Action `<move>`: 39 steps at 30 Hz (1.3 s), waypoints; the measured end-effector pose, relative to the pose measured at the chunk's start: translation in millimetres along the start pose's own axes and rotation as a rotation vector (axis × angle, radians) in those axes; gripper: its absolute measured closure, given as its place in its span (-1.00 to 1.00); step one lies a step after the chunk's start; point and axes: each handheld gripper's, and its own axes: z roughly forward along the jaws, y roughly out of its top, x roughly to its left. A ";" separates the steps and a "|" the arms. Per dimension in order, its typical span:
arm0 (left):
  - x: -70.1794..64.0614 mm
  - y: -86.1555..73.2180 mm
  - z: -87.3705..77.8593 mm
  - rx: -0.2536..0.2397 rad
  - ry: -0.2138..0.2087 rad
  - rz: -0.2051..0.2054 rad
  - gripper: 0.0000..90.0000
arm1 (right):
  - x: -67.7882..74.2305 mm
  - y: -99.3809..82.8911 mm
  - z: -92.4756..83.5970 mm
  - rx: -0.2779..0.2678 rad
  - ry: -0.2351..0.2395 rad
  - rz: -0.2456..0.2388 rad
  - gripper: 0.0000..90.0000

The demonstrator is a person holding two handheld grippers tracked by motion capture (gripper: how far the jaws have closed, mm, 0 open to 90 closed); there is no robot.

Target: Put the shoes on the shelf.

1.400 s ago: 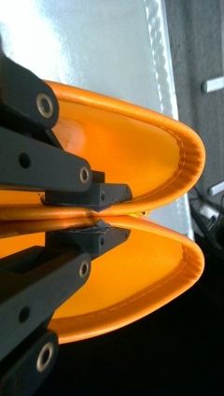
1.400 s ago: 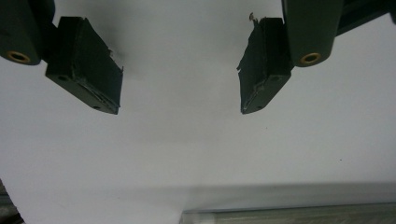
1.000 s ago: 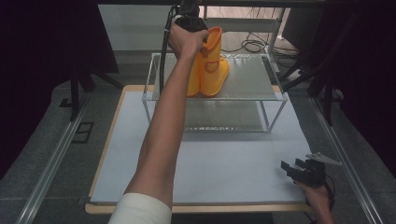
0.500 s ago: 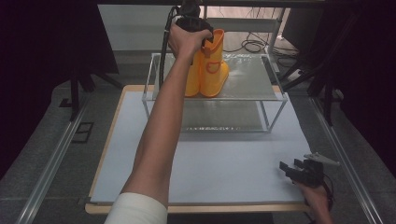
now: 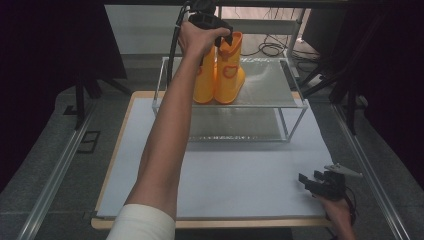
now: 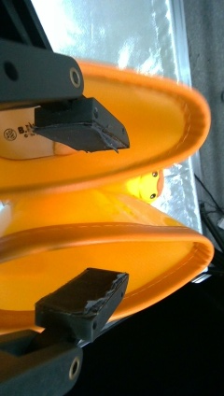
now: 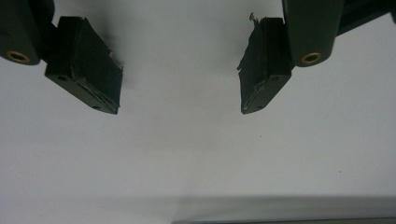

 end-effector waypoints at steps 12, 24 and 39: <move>-2.8 0.1 -10.1 -0.040 -0.006 0.059 -0.29 | 0.8 0.0 1.8 0.003 -0.001 -0.001 -0.34; -3.1 -5.8 -37.1 -0.073 -0.109 0.194 0.09 | 0.1 0.2 0.5 0.000 -0.006 0.002 -0.35; -9.4 -31.8 -64.8 -0.081 -0.277 0.287 0.36 | 0.8 0.4 -2.6 -0.006 -0.009 0.001 -0.35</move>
